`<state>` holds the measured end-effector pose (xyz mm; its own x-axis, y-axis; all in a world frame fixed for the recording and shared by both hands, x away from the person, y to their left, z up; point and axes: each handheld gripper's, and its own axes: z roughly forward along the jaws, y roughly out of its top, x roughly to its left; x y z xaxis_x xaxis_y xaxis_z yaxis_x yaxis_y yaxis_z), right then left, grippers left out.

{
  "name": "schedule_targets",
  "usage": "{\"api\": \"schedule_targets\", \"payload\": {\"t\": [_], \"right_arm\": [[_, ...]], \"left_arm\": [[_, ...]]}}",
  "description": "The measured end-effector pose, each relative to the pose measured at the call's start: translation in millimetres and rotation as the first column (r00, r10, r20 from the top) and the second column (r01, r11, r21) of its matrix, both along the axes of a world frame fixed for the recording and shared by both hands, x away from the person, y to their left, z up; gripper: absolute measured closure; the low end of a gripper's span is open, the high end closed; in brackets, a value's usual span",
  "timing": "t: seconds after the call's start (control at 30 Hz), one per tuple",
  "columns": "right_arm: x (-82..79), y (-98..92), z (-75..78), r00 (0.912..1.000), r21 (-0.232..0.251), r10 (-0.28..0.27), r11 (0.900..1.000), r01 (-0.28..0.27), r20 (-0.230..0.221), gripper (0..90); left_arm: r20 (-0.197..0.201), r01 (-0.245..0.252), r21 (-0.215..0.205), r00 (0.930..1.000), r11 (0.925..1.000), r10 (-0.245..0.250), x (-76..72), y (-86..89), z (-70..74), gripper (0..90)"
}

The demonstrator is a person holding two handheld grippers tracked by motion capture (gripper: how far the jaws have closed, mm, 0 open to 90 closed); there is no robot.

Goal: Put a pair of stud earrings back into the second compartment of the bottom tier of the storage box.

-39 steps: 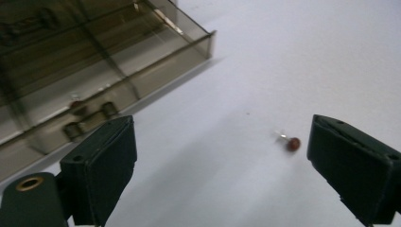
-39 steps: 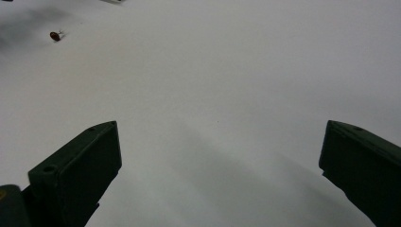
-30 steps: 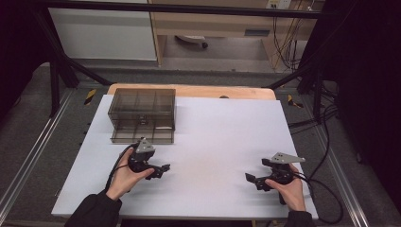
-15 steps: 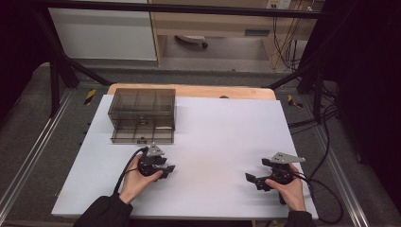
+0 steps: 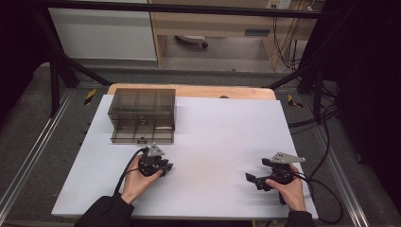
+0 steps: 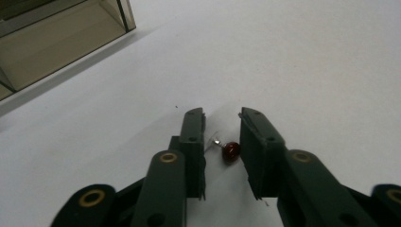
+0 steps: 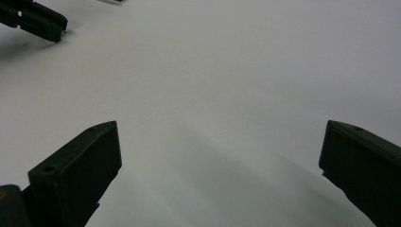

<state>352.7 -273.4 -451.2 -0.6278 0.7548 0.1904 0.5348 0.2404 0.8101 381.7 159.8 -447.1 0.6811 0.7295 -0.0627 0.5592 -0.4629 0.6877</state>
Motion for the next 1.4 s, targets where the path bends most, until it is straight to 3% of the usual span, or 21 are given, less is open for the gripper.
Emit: {"api": "schedule_targets", "payload": {"t": [0.67, 0.83, 0.9, 1.4], "right_arm": [[-0.2, -0.1, 0.3, 1.0, 0.003, 0.0, 1.0, 0.0, 0.0, 0.6], [-0.2, 0.0, 0.2, 1.0, 0.003, 0.0, 1.0, 0.0, -0.001, 0.6], [-0.3, 0.1, 0.2, 1.0, 0.003, 0.0, 1.0, 0.0, -0.002, 0.6], [-0.1, 0.0, 0.0, 1.0, 0.001, 0.001, 1.0, -0.001, 0.0, 0.6]], "left_arm": [[-0.008, 0.014, 0.006, 0.9999, 0.9999, -0.014, 0.8, 2.3, 1.6, 76.1], [0.001, 0.016, -0.005, 0.9999, 0.9999, -0.016, 0.1, 5.4, 7.3, 76.9], [0.003, 0.017, -0.011, 0.9999, 0.9998, -0.017, -0.1, 7.3, 9.6, 82.4], [0.01, 0.019, -0.01, 0.9998, 0.9998, -0.019, 0.3, 17.0, 22.9, 82.5]]}}
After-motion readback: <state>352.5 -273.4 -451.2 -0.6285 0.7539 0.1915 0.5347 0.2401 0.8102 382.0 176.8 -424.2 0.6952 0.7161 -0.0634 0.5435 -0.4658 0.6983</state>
